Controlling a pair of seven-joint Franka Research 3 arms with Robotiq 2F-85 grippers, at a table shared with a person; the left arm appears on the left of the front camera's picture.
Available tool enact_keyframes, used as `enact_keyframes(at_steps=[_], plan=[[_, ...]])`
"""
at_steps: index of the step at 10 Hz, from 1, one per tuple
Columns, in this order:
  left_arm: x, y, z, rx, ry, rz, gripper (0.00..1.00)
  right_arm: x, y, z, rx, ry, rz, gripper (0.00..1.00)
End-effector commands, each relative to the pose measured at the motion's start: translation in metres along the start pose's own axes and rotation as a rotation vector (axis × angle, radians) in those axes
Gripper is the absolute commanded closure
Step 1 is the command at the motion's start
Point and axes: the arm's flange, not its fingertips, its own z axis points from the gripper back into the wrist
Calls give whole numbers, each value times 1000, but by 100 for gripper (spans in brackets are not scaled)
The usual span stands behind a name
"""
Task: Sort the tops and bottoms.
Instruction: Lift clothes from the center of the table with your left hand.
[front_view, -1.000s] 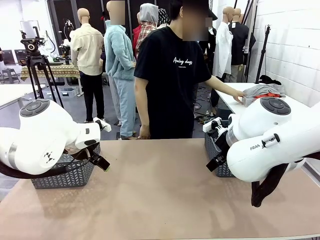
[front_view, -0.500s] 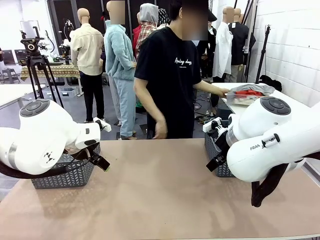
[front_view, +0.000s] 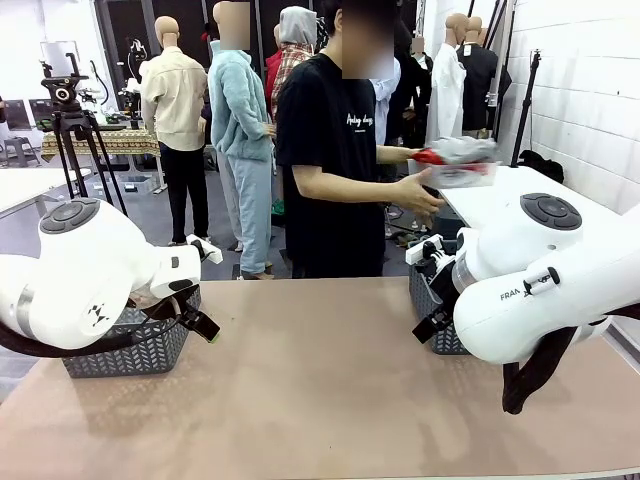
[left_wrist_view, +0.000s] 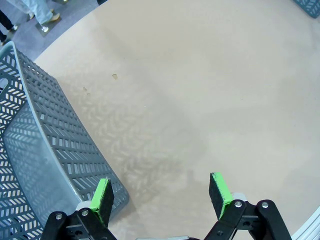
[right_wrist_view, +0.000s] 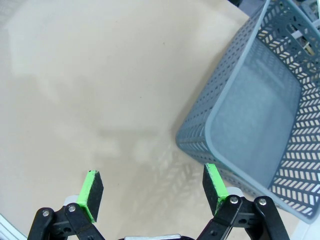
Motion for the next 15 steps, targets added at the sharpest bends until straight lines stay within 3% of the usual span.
enact_keyframes(at_steps=[1, 13, 15], plan=[[0, 2, 1, 1, -3, 5, 0, 0, 0, 0, 0, 0, 0, 0], [0, 2, 1, 1, -3, 5, 0, 0, 0, 0, 0, 0, 0, 0], [1, -9, 19, -2, 27, 10, 0, 5, 0, 46, -52, -65, 14, 0]])
